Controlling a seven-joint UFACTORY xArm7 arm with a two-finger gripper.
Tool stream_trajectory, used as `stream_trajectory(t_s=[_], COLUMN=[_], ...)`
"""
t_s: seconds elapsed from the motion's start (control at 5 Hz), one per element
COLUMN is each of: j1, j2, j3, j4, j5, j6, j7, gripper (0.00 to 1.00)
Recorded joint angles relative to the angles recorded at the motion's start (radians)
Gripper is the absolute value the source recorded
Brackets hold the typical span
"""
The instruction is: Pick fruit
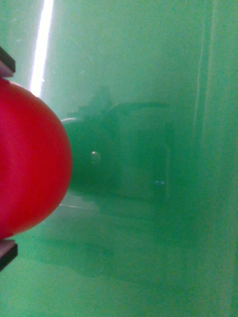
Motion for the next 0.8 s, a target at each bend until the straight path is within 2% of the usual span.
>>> stream_trajectory(t_s=[0.2, 0.4, 0.6, 0.8], j1=[0.0003, 0.0003, 0.0006, 0.0006], j2=[-0.01, -0.01, -0.021, -0.021], j3=[0.001, 0.001, 0.001, 0.001], j4=[0.026, 0.026, 0.052, 0.052], j5=[0.0006, 0.0006, 0.0012, 0.0012], j6=[0.036, 0.036, 0.073, 0.073], j7=[-0.002, -0.002, -0.004, -0.004], gripper=[1.0, 1.0, 1.0, 1.0])
